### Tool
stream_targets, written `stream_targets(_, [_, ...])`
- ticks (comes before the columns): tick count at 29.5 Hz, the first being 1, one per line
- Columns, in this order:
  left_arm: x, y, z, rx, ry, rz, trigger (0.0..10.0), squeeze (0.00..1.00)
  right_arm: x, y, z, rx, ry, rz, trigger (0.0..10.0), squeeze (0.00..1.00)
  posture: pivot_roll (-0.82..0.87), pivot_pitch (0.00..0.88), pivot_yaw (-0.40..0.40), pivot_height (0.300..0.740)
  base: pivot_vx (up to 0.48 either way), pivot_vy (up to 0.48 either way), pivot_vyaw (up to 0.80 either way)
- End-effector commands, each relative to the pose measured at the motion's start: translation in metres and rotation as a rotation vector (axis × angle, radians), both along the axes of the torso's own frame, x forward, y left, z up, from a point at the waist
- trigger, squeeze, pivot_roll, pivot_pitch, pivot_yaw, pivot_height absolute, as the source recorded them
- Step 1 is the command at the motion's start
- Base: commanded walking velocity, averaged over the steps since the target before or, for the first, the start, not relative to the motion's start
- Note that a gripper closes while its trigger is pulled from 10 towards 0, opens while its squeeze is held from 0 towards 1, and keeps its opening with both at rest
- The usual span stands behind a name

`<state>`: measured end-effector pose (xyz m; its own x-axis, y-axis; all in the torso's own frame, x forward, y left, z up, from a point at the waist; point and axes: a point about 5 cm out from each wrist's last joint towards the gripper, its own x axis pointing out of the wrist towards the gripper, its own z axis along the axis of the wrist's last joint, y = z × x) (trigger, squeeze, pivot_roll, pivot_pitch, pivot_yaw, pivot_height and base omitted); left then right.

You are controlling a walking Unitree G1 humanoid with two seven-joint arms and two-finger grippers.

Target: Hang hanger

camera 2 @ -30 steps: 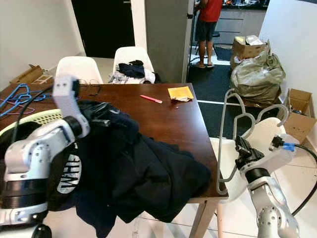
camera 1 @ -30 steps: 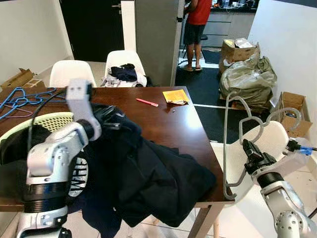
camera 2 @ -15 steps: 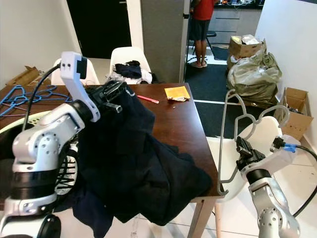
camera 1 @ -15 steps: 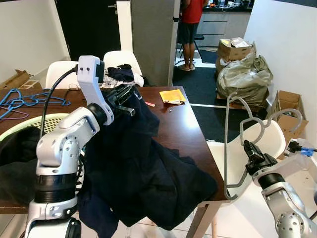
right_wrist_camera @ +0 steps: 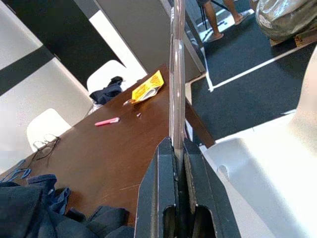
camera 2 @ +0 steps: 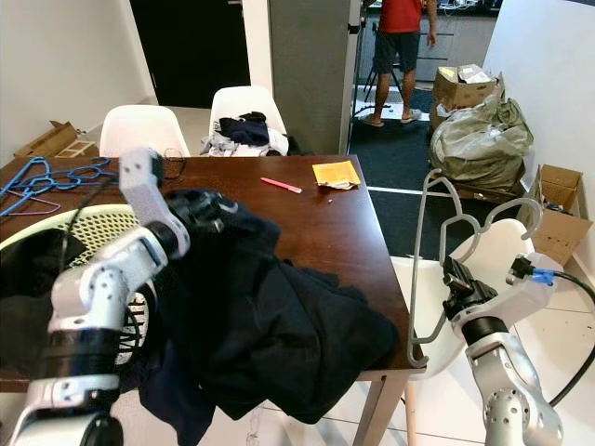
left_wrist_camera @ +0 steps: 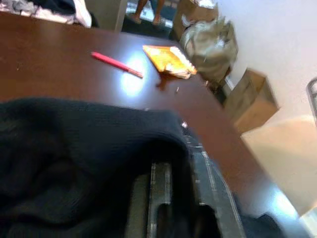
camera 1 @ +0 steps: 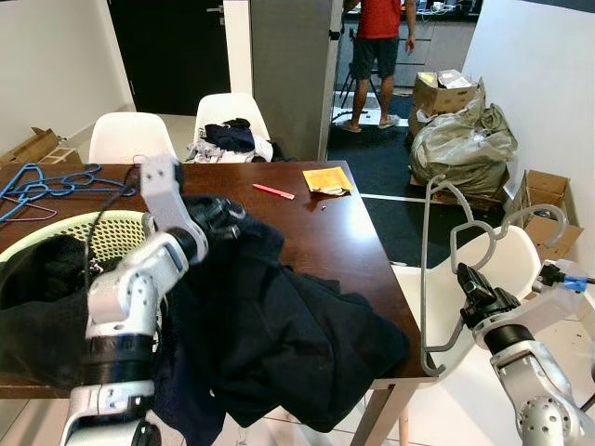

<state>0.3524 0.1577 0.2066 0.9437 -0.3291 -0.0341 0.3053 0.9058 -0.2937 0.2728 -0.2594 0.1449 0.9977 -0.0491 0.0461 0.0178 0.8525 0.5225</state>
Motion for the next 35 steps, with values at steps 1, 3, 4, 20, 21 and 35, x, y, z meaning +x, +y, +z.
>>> stream_targets(1, [-0.001, 0.005, 0.004, 0.06, -0.031, 0.016, 10.0, 1.0, 0.0, -0.001, 0.004, -0.005, -0.008, 0.003, 10.0, 0.0, -0.01, 0.009, -0.004, 0.74, 0.0, 0.0, 0.0])
stream_targets(3, [-0.001, 0.005, 0.011, 0.121, -0.076, 0.024, 10.0, 1.0, 0.0, -0.001, 0.004, -0.006, -0.007, 0.003, 10.0, 0.0, -0.01, 0.009, -0.005, 0.74, 0.0, 0.0, 0.0])
stream_targets(4, [-0.001, 0.004, 0.021, 0.199, -0.133, 0.027, 10.0, 1.0, 0.0, -0.001, 0.004, -0.007, -0.006, 0.003, 10.0, 0.0, -0.01, 0.009, -0.005, 0.74, 0.0, 0.0, 0.0])
stream_targets(20, [-0.053, -0.064, 0.042, 0.946, -0.474, -0.506, 10.0, 1.0, 0.0, -0.002, 0.004, -0.009, 0.0, 0.008, 10.0, 0.0, -0.01, 0.01, -0.007, 0.74, 0.0, 0.0, 0.0])
stream_targets(21, [-0.062, -0.064, 0.031, 1.006, -0.446, -0.595, 10.0, 1.0, 0.0, -0.002, 0.004, -0.007, 0.0, 0.008, 10.0, 0.0, -0.01, 0.012, -0.006, 0.74, 0.0, 0.0, 0.0])
stream_targets(35, [-0.068, -0.013, -0.008, 1.609, -0.31, -0.747, 10.0, 0.0, 0.0, -0.001, 0.004, -0.003, 0.003, 0.009, 10.0, 0.0, -0.01, 0.014, -0.005, 0.74, 0.0, 0.0, 0.0])
